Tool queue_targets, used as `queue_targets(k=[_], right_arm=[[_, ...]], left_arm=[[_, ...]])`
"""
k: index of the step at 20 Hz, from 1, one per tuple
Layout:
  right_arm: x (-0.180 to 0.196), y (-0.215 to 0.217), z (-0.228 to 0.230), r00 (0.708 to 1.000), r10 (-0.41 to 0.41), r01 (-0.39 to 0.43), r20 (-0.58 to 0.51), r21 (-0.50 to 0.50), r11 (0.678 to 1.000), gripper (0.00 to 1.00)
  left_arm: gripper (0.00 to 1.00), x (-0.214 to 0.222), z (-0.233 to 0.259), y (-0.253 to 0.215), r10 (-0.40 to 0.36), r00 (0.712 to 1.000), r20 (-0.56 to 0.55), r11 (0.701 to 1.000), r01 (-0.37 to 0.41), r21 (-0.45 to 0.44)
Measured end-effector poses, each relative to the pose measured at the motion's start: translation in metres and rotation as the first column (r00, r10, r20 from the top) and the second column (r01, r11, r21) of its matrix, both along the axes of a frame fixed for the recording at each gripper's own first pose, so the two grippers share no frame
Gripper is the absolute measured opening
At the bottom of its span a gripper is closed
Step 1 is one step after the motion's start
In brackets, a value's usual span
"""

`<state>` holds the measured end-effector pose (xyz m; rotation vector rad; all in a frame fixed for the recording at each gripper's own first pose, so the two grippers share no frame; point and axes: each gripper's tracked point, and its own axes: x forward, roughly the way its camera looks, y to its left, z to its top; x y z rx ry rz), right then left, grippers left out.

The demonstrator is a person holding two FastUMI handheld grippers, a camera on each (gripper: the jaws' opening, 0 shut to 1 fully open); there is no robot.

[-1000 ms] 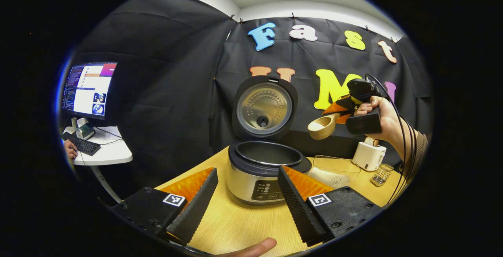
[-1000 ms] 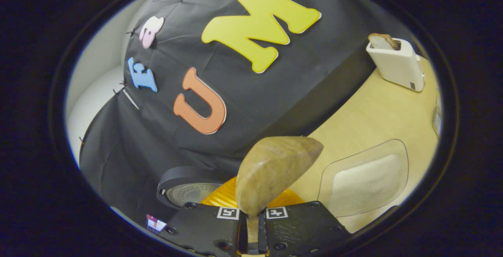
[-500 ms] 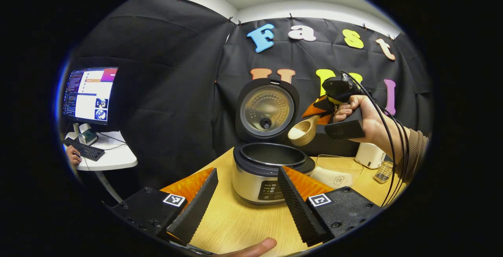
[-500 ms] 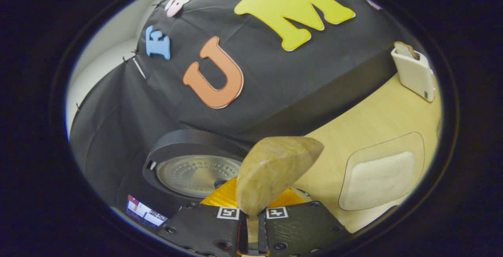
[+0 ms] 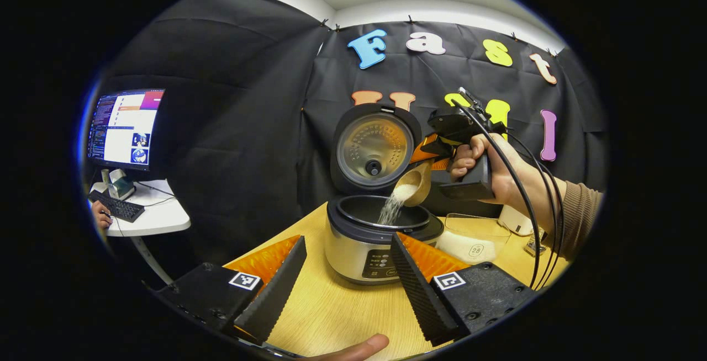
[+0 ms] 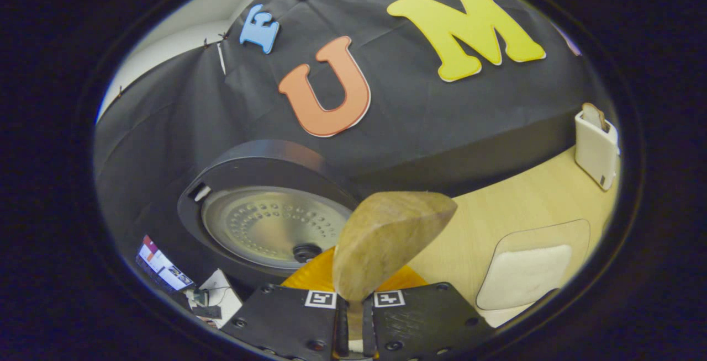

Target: Close the left gripper, press the button to open the rice cooker; take a wooden spoon from the chopstick holder with the right hand, scoop a spoonful of rice and pour it into the rice cooker, then put the wooden spoon back into the chopstick holder.

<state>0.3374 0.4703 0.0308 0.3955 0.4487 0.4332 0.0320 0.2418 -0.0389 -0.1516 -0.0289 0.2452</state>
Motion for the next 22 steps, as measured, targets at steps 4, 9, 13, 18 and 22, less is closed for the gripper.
queue_targets(k=[4,9,13,18,22], right_arm=[[-0.002,0.013,-0.006,0.997,0.056,-0.049,0.059,-0.108,0.993,0.10],[-0.005,0.025,-0.016,0.984,0.111,-0.070,0.143,-0.266,0.962,0.10],[-0.005,0.032,-0.027,0.957,0.171,-0.046,0.234,-0.459,0.887,0.09],[-0.019,0.040,-0.023,0.910,0.259,-0.013,0.323,-0.602,0.799,0.10],[-0.030,0.051,-0.016,0.859,0.348,0.015,0.375,-0.699,0.715,0.10]], left_arm=[[0.98,0.003,-0.003,-0.008,-0.034,0.999,-0.008,0.999,0.034,-0.002],[0.98,0.004,-0.002,-0.008,-0.031,0.999,-0.009,0.999,0.031,0.022],[0.98,0.004,-0.006,-0.004,-0.019,1.000,-0.020,1.000,0.020,0.021],[0.98,0.006,-0.009,-0.003,-0.018,0.999,-0.029,1.000,0.018,0.003],[0.98,0.007,-0.010,-0.003,-0.015,0.999,-0.035,1.000,0.015,0.006]])
